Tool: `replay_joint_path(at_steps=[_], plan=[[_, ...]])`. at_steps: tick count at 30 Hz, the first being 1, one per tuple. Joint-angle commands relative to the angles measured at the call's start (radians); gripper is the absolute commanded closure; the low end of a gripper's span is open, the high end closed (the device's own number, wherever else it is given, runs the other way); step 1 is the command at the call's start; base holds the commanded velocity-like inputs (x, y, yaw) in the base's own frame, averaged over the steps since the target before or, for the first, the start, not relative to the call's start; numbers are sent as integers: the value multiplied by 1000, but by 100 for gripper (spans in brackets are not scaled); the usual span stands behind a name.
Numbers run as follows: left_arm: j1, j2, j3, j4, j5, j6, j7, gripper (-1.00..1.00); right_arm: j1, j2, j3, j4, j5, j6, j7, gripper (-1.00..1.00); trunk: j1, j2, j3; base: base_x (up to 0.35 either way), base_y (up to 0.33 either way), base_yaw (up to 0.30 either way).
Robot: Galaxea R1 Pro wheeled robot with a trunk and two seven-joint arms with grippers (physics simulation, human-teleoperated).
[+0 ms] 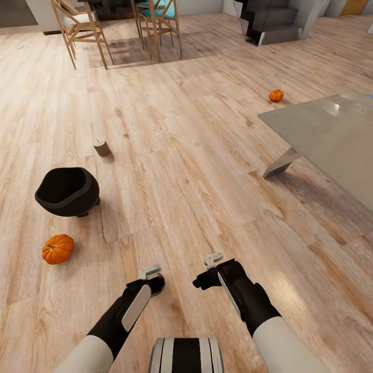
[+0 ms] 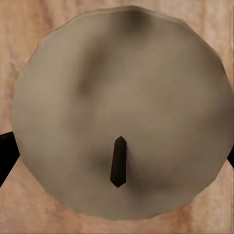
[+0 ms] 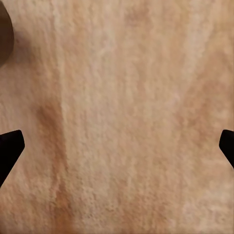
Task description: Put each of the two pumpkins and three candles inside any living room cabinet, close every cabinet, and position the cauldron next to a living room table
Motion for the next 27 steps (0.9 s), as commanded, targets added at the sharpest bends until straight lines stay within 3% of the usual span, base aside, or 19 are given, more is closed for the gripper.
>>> replay_joint_path(at_steps=[1,9,22,27], plan=[[0,0,0,-9,-4,3,-1,100,0,0,0,0,0,0,0,-100,0,0,0,0,0,0],[25,2,0,-122,-4,83,3,100,0,0,0,0,0,0,0,-100,0,0,0,0,0,0],[29,3,-1,-175,-4,94,9,100,0,-2,0,0,1,0,0,-100,0,0,0,0,0,0],[28,3,4,-296,-7,274,40,100,0,-3,0,-1,5,-1,-1,-100,0,0,0,0,0,0]])
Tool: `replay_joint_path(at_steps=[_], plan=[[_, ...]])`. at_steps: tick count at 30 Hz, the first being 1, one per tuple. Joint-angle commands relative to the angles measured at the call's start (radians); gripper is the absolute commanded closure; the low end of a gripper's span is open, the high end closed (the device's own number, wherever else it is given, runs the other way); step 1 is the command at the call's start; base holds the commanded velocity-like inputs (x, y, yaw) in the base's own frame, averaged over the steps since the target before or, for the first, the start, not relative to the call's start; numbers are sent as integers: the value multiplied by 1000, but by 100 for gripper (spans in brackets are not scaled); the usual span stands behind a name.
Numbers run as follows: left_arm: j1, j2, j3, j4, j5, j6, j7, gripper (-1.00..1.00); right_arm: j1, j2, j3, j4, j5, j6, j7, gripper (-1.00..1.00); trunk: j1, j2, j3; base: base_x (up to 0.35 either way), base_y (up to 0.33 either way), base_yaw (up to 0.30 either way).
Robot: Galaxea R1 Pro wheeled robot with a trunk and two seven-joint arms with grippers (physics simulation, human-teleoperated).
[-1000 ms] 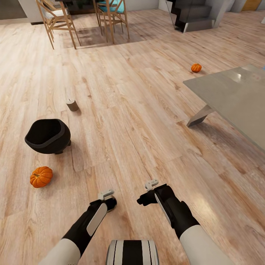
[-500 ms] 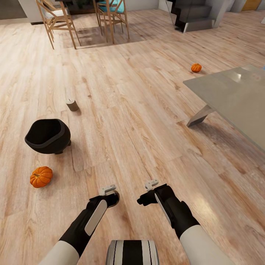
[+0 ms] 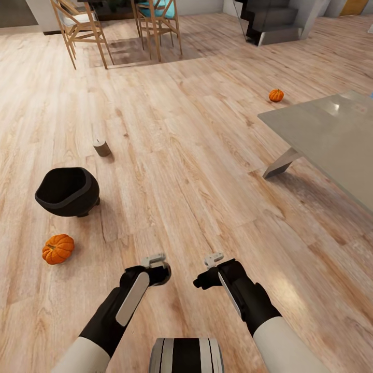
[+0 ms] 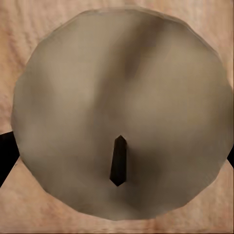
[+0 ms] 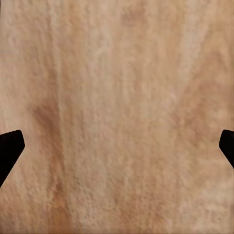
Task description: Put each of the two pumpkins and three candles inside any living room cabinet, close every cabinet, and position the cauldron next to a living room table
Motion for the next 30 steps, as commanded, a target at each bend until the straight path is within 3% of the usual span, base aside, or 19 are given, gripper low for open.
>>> replay_joint_path(at_steps=[1,2,5,10,17,30], plan=[[-1,0,7,-47,-5,72,18,100,0,-1,-1,-2,1,0,-2,-100,0,0,0,0,0,0],[-1,-1,31,-101,-5,131,58,100,0,-2,-2,-6,1,1,-3,-100,0,0,0,0,0,0],[-18,-3,61,-158,-1,197,154,100,0,-4,-3,-8,2,1,-3,-100,0,0,0,0,0,0],[-81,-1,70,-209,-1,277,203,100,0,-6,-4,-12,3,2,-4,-100,0,0,0,0,0,0],[-94,8,70,-221,-4,283,207,100,0,-5,-4,-13,3,1,-3,-100,0,0,0,0,0,0],[-94,1,64,-238,-2,277,205,100,0,-8,-4,-10,2,-26,-1,-100,0,0,0,0,0,0]])
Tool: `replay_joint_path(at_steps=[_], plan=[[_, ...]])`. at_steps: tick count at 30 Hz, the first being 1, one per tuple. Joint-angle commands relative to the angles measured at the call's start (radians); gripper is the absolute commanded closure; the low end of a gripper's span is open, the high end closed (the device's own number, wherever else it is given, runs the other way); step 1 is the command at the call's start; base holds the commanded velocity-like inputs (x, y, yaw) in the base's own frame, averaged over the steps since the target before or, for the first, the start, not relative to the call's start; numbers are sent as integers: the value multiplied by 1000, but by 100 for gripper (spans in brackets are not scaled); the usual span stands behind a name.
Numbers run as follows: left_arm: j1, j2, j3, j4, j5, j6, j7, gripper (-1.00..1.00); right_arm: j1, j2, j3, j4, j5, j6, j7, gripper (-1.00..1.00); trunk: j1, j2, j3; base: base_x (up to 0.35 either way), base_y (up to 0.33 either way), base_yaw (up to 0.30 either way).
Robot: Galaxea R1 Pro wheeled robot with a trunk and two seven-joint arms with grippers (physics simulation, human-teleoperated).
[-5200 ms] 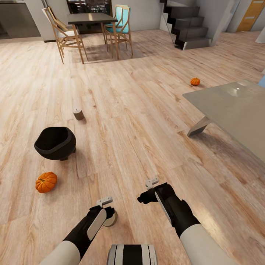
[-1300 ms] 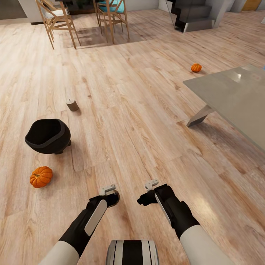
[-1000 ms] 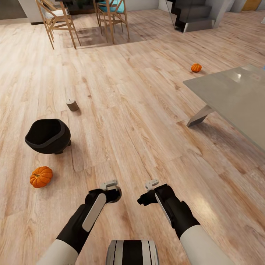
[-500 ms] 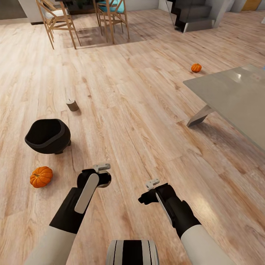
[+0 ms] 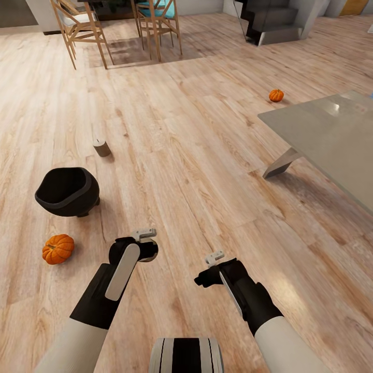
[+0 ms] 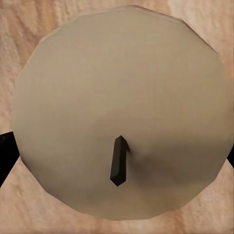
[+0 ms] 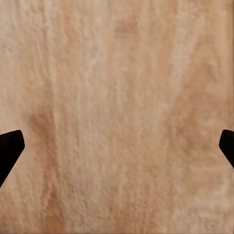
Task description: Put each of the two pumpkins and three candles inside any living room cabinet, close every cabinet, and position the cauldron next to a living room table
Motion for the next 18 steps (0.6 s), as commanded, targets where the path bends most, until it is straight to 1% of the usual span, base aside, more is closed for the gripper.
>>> replay_joint_path(at_steps=[1,11,13,14,17,18], plan=[[0,0,0,0,-3,2,-2,100,0,0,0,0,0,0,0,-100,0,0,0,0,0,0],[0,0,-1,-3,-3,1,-2,100,0,0,-2,0,-1,-1,-2,-100,0,0,0,0,0,0],[0,-2,-1,-11,-3,1,-2,100,0,0,-2,-1,-1,-1,-2,-100,0,0,0,0,0,0],[0,-2,-1,-31,-3,1,-2,100,0,-1,-2,-1,-2,-1,-1,-100,0,0,0,0,0,0],[0,-1,0,-36,-3,0,-2,100,0,-1,-2,-1,-2,-1,-1,-100,0,0,0,0,0,0],[0,-1,1,-37,-3,-1,-5,100,-1,0,-1,0,-2,-1,-1,-100,0,0,4,0,0,0]])
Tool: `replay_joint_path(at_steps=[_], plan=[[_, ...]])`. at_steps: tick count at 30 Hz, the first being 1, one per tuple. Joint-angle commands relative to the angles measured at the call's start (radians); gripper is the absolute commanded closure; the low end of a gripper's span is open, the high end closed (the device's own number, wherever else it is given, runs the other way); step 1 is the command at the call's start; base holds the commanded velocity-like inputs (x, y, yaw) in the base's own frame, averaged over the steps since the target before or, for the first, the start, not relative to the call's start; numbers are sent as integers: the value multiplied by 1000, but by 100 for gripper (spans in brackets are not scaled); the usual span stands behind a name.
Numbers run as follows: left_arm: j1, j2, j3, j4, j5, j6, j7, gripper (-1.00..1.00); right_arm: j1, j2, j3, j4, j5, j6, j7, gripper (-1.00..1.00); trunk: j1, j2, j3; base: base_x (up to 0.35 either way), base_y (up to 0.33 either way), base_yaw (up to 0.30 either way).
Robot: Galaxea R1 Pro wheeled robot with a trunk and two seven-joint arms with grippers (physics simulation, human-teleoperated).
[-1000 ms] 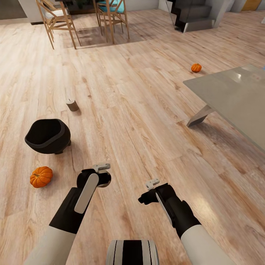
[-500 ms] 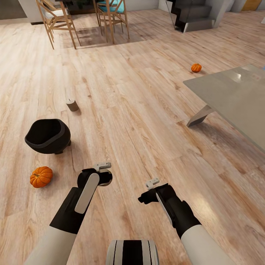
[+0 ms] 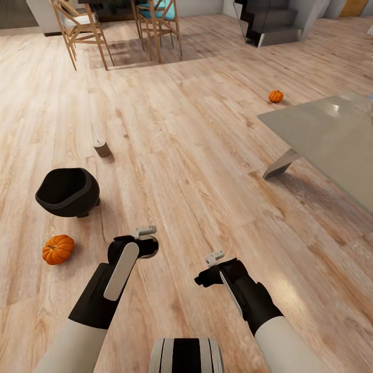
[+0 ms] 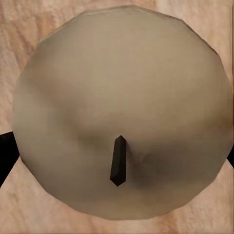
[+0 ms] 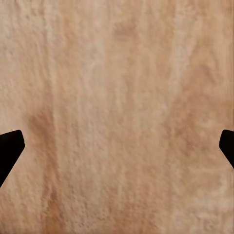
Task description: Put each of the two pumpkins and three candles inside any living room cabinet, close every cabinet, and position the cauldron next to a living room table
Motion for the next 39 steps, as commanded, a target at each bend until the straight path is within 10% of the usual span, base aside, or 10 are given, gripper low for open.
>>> replay_joint_path(at_steps=[1,39], plan=[[1,0,-1,0,-3,-2,-2,100,0,0,0,0,0,0,0,-100,0,0,4,0,0,0],[3,-3,-1,10,0,-57,-8,100,0,1,1,3,0,-6,-2,-100,-17,9,151,0,0,96]])
